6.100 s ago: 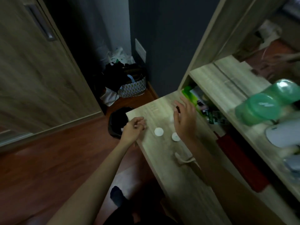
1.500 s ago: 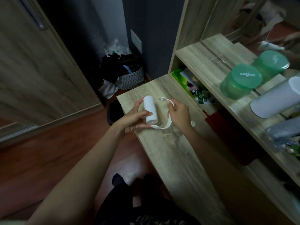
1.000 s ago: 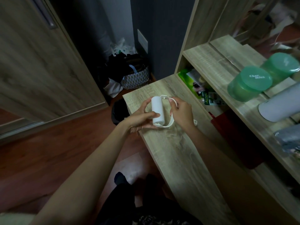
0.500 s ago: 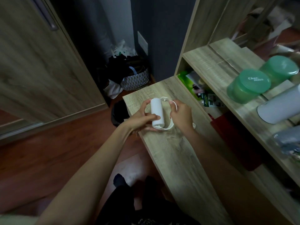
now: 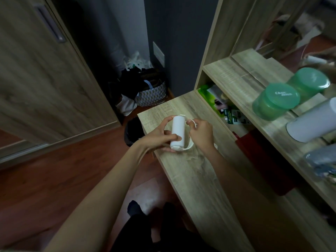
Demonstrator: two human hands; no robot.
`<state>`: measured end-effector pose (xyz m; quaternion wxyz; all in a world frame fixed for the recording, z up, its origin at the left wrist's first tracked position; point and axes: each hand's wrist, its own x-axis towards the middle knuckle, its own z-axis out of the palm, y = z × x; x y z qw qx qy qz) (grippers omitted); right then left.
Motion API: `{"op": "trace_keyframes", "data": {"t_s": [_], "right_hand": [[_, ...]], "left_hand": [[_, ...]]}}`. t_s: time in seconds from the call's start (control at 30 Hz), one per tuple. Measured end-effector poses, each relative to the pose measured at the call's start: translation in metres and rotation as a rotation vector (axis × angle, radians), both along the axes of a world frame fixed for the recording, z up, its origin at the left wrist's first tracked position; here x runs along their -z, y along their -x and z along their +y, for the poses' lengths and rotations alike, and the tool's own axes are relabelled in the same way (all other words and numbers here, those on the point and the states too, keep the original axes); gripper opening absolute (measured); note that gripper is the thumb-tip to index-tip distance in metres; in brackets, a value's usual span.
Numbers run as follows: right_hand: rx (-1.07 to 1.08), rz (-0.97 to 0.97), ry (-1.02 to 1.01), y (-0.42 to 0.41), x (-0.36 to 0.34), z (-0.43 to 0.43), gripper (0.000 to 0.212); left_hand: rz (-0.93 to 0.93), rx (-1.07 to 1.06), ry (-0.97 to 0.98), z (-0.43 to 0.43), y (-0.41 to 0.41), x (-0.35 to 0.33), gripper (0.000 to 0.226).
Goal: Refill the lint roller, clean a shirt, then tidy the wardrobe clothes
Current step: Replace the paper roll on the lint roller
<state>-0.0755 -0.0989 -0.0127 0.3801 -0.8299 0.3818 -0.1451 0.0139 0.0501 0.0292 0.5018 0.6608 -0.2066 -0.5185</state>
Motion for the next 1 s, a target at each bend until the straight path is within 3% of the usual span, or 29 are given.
{"op": "trace_keyframes", "data": {"t_s": [0.13, 0.33, 0.53, 0.67, 1.0], "right_hand": [[-0.128, -0.038, -0.092, 0.004, -0.021, -0.005, 0.032], [-0.199, 0.017, -0.481, 0.011, -0.024, -0.004, 0.061], [-0.141, 0.070, -0.448, 0.011, -0.020, 0.002, 0.061], [-0.106, 0.050, -0.564, 0.006, -0.017, 0.007, 0.061], [-0.096, -0.035, -0.608, 0.008, -0.018, 0.015, 0.055]], "left_hand": [[-0.060, -0.014, 0.019, 0.005, -0.009, 0.007, 0.073], [-0.121, -0.084, -0.021, 0.014, -0.014, 0.019, 0.055], [-0.129, -0.049, 0.009, 0.017, -0.015, 0.023, 0.064], [-0.144, -0.031, 0.039, 0.021, -0.019, 0.024, 0.069], [-0.192, 0.004, 0.106, 0.026, -0.025, 0.021, 0.070]]}}
